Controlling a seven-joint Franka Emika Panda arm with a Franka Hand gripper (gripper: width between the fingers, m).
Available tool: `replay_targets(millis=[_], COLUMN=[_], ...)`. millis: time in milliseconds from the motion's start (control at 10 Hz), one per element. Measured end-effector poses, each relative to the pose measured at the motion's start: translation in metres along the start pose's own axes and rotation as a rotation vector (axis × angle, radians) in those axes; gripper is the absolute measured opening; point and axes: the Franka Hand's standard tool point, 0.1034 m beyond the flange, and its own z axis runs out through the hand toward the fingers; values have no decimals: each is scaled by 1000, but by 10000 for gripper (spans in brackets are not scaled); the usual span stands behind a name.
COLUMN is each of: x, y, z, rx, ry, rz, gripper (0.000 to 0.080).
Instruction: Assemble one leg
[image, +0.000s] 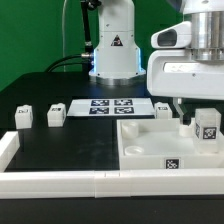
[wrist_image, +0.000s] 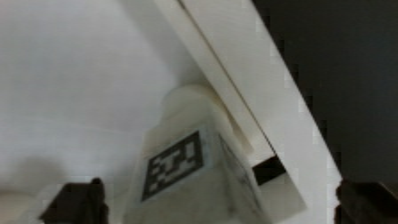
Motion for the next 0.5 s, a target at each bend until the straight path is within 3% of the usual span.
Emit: replay_targets(millis=[500], x=[3], y=[5], z=[1], rx=[-30], ry=[10], rz=[-390], gripper=[622])
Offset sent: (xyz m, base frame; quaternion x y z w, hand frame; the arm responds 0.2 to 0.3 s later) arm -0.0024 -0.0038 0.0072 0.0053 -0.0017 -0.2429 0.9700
